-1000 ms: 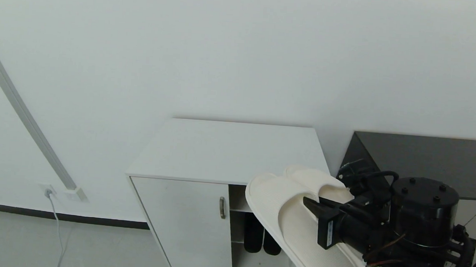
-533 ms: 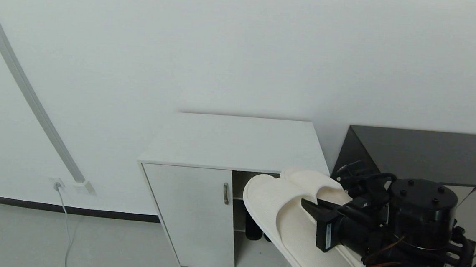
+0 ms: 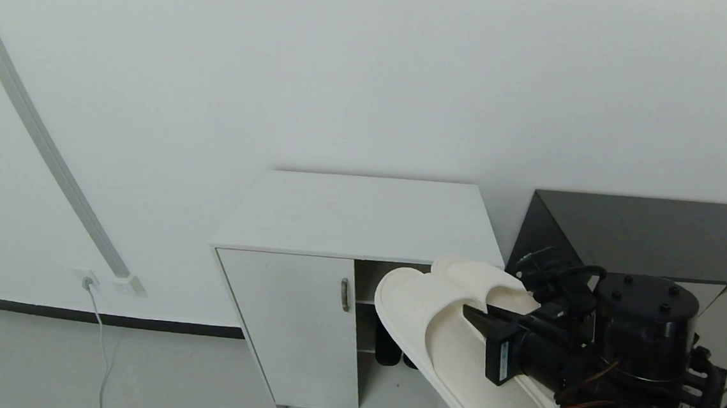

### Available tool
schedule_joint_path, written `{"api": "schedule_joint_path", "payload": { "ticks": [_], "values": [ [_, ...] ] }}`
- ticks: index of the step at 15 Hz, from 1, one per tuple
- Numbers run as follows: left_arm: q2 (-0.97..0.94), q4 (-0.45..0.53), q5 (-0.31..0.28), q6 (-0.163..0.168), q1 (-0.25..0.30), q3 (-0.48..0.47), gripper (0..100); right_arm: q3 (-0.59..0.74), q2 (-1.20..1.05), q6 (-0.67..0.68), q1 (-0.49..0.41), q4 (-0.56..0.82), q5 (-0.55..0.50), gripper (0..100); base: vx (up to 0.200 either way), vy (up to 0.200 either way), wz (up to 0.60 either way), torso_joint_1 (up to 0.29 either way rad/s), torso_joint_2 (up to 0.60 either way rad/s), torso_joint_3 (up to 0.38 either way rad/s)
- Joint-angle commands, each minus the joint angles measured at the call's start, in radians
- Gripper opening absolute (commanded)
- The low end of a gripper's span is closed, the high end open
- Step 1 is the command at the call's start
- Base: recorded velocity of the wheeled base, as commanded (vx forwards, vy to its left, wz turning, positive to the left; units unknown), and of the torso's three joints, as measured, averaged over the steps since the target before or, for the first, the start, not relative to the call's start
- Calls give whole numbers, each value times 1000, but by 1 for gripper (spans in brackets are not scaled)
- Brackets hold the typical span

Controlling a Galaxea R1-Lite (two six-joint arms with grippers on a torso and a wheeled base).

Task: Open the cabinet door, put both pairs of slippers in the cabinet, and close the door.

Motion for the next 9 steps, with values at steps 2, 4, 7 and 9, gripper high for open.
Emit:
{"api": "schedule_joint_path", "payload": {
  "ticks": [2, 4, 7, 9],
  "values": [
    [1, 0, 0, 0, 0, 0, 0, 7, 4, -2, 0, -20, -1, 0, 0, 0, 0, 0, 0, 0],
    [1, 0, 0, 0, 0, 0, 0, 9, 4, -2, 0, -26, -1, 0, 0, 0, 0, 0, 0, 0],
    [1, 0, 0, 0, 0, 0, 0, 9, 4, -2, 2, -26, -1, 0, 0, 0, 0, 0, 0, 0],
    [1, 0, 0, 0, 0, 0, 0, 9, 4, -2, 2, -26, -1, 0, 0, 0, 0, 0, 0, 0]
  ]
}}
